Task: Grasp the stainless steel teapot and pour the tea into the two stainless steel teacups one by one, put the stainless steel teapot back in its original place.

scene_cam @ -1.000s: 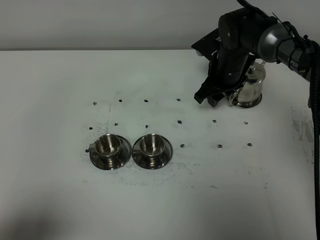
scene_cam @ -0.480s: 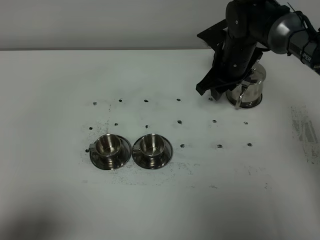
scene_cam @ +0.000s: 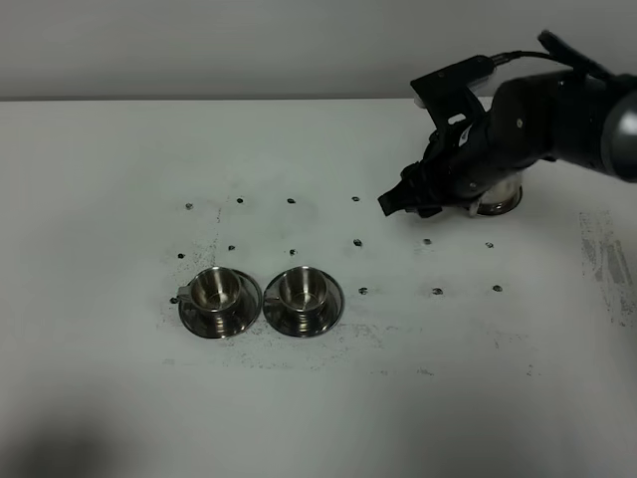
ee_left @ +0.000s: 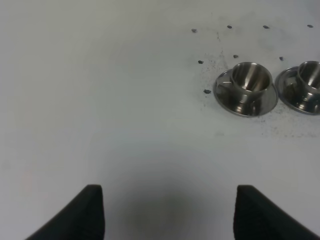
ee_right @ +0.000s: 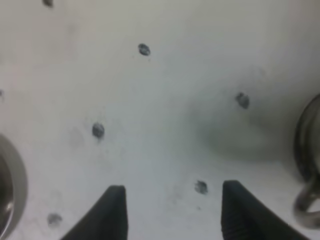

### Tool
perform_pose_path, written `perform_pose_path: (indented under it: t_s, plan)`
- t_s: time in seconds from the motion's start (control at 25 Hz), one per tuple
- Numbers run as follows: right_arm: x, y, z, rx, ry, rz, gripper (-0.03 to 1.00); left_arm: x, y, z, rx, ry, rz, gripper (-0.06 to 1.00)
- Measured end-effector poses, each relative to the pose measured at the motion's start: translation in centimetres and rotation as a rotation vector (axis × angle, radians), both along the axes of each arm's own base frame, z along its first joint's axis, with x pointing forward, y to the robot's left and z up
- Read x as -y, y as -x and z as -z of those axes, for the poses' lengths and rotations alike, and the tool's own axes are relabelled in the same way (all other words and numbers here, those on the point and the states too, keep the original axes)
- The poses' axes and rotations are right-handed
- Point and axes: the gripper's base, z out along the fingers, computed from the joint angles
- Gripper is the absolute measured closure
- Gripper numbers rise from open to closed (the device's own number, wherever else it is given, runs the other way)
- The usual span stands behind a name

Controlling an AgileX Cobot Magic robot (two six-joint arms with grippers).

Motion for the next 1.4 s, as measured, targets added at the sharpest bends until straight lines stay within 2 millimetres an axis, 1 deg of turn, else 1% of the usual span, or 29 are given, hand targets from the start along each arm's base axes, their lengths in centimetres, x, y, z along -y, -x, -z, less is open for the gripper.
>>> perform_pose_path:
  t_s: [0.08,0.16,0.28,0.44,0.68,1.4]
  plan:
    - [0.2,0.4,1.2,0.027,-0.021,0.035,0.56,0.0,0.0,0.0,0.0,0.0,0.0,0.41]
    - [0.4,0.4,1.9,0.053,-0.039,0.062,0.56,0.0,0.0,0.0,0.0,0.0,0.0,0.41]
    - [0.7,-0.1,3.0,0.063,-0.049,0.093,0.56,0.0,0.0,0.0,0.0,0.0,0.0,0.41]
    - [1.8,-0.6,4.4,0.041,-0.034,0.131,0.56,0.0,0.0,0.0,0.0,0.0,0.0,0.41]
    - [3.2,-0.8,4.6,0.024,0.003,0.164,0.56,0.0,0.0,0.0,0.0,0.0,0.0,0.41]
    - [4.9,-0.7,4.9,0.0,0.149,0.211,0.56,0.0,0.0,0.0,0.0,0.0,0.0,0.41]
